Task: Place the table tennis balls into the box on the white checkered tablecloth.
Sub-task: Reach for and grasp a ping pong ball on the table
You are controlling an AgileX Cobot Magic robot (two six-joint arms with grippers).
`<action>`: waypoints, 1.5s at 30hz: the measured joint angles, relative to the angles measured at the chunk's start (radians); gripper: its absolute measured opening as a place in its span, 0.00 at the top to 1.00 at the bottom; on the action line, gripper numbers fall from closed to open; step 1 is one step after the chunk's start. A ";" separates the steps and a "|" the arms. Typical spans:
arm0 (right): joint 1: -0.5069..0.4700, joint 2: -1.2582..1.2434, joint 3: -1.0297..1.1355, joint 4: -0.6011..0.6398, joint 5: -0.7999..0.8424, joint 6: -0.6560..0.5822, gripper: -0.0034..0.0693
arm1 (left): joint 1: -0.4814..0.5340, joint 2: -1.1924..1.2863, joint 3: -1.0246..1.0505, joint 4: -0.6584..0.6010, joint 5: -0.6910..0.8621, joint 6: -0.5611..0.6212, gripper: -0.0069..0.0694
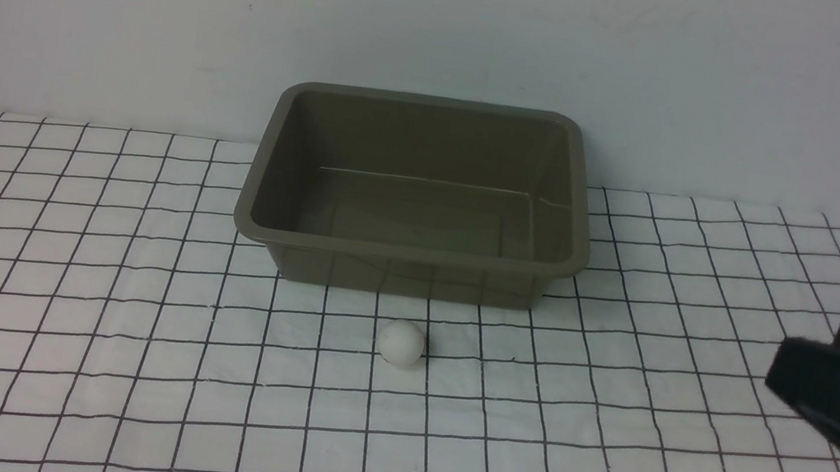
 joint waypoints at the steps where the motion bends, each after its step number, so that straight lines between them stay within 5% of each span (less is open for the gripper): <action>1: 0.000 0.030 -0.008 -0.010 0.006 -0.031 0.32 | 0.000 0.000 0.000 0.000 0.000 0.000 0.68; 8: 0.000 0.194 -0.142 -0.054 0.048 -0.252 0.32 | 0.000 0.000 0.000 0.000 0.000 0.000 0.68; 15: 0.007 0.420 -0.366 -0.070 0.172 -0.284 0.32 | 0.000 0.000 0.000 0.000 0.000 0.000 0.68; 19: 0.141 0.572 -0.475 -0.155 0.183 -0.291 0.32 | 0.000 0.000 0.000 0.000 0.000 0.000 0.68; 25: 0.389 0.759 -0.510 -0.291 -0.095 -0.129 0.32 | 0.000 0.000 0.000 0.000 0.000 0.000 0.68; 39: 0.647 1.050 -0.512 -0.246 -0.585 0.132 0.28 | 0.000 0.000 0.000 0.000 0.000 0.000 0.68; 45: 0.668 1.106 -0.512 -0.148 -0.676 0.153 0.27 | 0.000 0.000 0.000 0.000 0.000 0.000 0.68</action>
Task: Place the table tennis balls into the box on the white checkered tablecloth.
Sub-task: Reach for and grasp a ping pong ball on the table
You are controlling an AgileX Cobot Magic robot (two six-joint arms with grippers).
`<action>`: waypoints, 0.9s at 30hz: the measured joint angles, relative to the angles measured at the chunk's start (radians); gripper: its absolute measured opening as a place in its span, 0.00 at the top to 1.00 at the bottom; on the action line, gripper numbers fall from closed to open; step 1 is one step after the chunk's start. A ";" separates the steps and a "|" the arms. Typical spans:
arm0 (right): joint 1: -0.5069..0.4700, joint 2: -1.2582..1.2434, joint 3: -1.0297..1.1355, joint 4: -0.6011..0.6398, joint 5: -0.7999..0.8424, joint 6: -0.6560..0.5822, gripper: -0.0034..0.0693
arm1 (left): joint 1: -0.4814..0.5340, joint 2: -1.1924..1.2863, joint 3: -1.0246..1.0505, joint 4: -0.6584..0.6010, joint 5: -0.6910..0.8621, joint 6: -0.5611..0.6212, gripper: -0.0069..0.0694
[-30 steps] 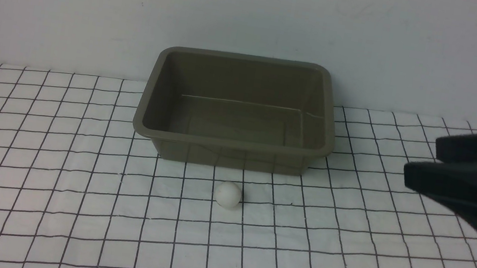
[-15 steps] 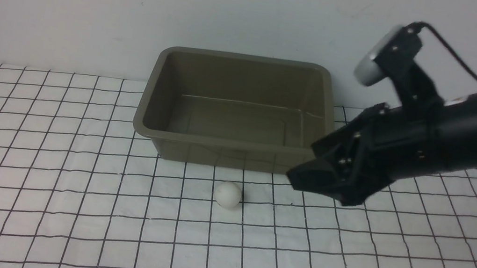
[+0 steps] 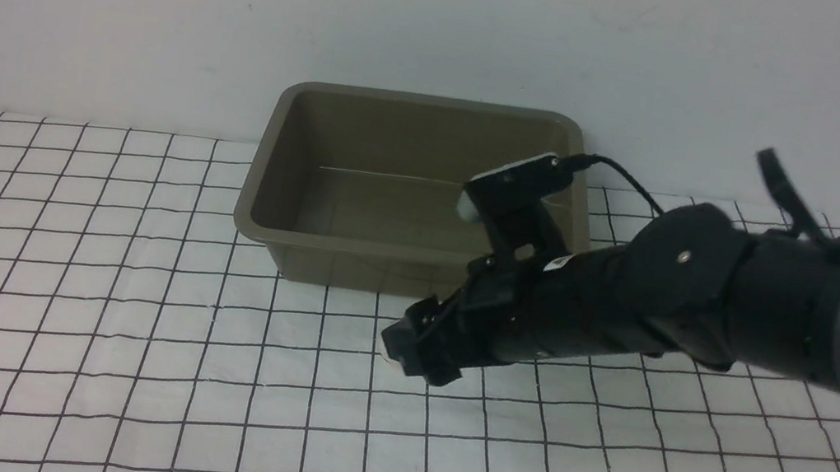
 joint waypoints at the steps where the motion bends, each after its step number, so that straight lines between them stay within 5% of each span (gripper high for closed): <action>1: 0.000 0.011 -0.005 0.010 -0.007 0.000 0.27 | 0.000 0.000 0.000 0.000 0.000 0.000 0.68; 27: 0.000 0.171 -0.088 0.049 -0.116 0.014 0.23 | 0.000 0.000 0.000 0.000 0.000 0.000 0.68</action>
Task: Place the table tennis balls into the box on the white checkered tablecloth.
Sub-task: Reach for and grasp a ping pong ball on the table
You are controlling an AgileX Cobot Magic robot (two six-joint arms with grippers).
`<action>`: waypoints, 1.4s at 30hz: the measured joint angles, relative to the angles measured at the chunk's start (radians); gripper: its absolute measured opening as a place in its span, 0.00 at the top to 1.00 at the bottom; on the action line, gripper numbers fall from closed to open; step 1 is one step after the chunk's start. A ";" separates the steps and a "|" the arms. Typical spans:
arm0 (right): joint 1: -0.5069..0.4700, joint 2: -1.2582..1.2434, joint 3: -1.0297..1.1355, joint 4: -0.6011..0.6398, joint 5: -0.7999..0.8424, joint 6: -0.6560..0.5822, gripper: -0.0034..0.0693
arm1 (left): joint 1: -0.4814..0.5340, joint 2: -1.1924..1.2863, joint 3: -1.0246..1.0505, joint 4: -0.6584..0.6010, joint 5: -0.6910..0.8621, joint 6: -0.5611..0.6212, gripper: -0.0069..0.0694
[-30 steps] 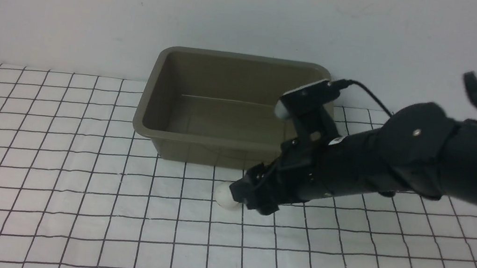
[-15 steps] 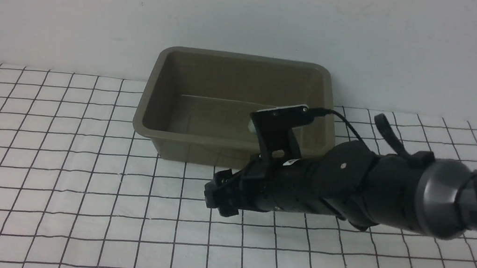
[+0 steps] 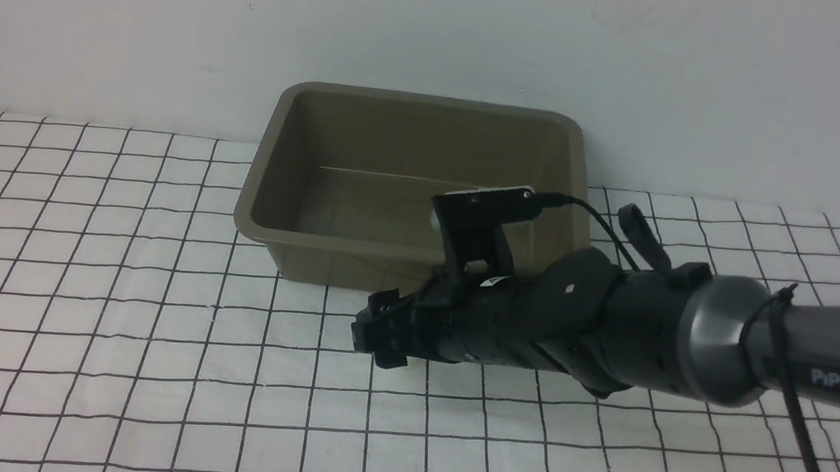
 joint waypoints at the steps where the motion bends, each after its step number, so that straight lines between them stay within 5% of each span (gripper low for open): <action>1: 0.000 0.007 -0.003 0.000 -0.001 -0.003 0.23 | 0.000 0.000 0.000 0.000 0.000 0.000 0.68; 16: 0.000 0.049 -0.056 0.005 0.015 -0.015 0.25 | 0.000 0.000 0.000 0.000 0.000 -0.001 0.68; 28: 0.000 0.050 -0.059 0.007 0.070 0.008 0.47 | 0.000 0.000 0.000 0.000 0.000 -0.001 0.68; 42: 0.000 -0.069 -0.060 -0.186 0.288 0.008 0.47 | 0.000 0.000 0.000 0.000 0.000 -0.001 0.68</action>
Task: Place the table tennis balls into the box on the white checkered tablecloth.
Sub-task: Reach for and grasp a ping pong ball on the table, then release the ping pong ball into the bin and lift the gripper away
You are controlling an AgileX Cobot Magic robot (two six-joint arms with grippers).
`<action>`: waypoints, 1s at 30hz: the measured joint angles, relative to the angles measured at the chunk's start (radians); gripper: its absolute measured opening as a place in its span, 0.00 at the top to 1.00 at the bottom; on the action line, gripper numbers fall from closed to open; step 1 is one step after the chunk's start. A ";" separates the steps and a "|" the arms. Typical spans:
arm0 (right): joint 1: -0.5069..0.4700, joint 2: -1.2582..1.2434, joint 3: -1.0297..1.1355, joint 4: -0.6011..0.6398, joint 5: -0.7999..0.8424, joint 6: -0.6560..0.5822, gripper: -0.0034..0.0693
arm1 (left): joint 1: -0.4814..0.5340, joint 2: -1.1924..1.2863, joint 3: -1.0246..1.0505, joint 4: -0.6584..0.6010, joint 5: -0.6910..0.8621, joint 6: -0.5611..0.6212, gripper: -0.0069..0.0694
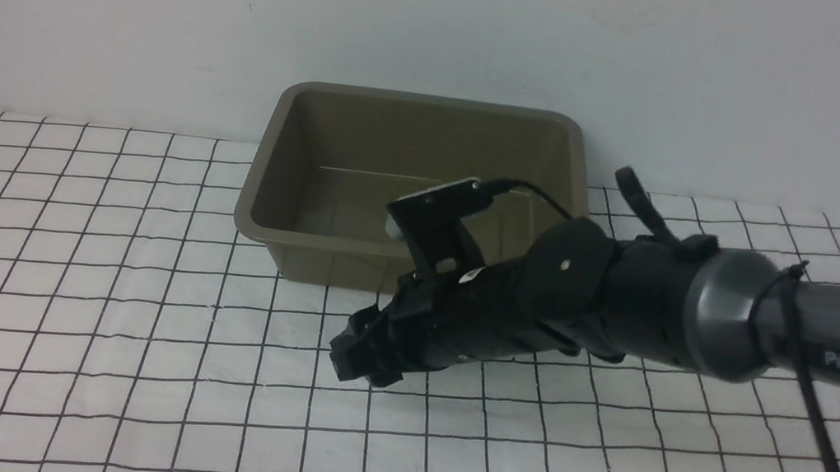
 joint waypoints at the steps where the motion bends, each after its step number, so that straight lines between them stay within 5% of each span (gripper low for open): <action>1: 0.000 -0.028 0.000 -0.017 0.011 0.000 0.47 | 0.000 0.000 0.000 0.000 0.000 0.000 0.68; 7: -0.013 -0.142 -0.002 -0.075 -0.048 -0.001 0.47 | 0.000 0.000 0.000 0.000 0.000 0.000 0.68; 13: -0.134 -0.114 -0.122 -0.075 -0.105 -0.002 0.47 | 0.000 0.000 0.000 0.000 0.000 0.000 0.68; 23: -0.262 0.071 -0.325 -0.085 0.031 -0.095 0.46 | 0.000 0.000 0.000 0.000 0.000 0.000 0.68; 30: -0.264 0.071 -0.328 -0.090 -0.013 -0.107 0.14 | 0.000 0.000 0.000 0.000 0.000 0.000 0.68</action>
